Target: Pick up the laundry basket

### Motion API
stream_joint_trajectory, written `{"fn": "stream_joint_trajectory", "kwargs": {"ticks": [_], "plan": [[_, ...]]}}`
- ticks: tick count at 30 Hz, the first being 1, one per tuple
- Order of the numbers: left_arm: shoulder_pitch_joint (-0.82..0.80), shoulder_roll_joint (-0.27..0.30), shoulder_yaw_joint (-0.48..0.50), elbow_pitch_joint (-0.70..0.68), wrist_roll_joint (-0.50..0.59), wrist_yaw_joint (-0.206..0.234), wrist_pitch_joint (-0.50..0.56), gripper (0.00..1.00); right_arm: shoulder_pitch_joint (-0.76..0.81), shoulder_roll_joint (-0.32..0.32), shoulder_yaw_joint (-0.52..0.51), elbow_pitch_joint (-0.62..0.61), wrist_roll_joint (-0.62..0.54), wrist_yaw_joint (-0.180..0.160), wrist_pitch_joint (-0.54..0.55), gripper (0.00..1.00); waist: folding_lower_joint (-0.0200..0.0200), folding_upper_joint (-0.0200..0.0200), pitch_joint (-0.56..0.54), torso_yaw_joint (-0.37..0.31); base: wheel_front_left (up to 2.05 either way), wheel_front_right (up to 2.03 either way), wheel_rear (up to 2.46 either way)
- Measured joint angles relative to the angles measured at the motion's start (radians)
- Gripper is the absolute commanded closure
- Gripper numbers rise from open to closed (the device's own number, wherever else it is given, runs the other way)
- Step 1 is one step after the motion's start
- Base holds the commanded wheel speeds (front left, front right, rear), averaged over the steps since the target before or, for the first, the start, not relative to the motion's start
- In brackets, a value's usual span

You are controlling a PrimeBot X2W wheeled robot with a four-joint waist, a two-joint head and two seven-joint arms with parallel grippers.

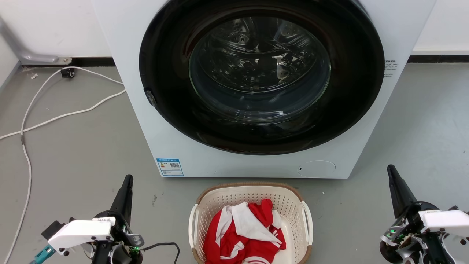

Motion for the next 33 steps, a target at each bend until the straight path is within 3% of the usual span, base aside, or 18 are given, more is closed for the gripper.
{"fn": "stream_joint_trajectory", "kwargs": {"ticks": [29,30,33], "plan": [[0.000,-0.004,0.004,0.000,0.006,0.000,0.002,1.00,0.000,0.002,-0.003,0.000,-0.002,0.000,0.004,1.00,0.0000,0.0000,0.000,0.000,0.00,0.00,0.00],[0.001,-0.004,0.004,0.003,0.005,0.000,0.001,0.00,0.001,0.002,-0.003,0.003,-0.002,0.000,0.004,0.00,0.0000,0.0000,0.000,0.000,0.00,0.00,0.00],[0.023,-0.010,0.002,0.028,0.005,0.001,0.000,0.00,0.025,0.005,-0.001,0.028,-0.002,0.000,0.004,0.00,0.0000,0.0000,0.000,0.000,0.00,0.00,0.00]]}}
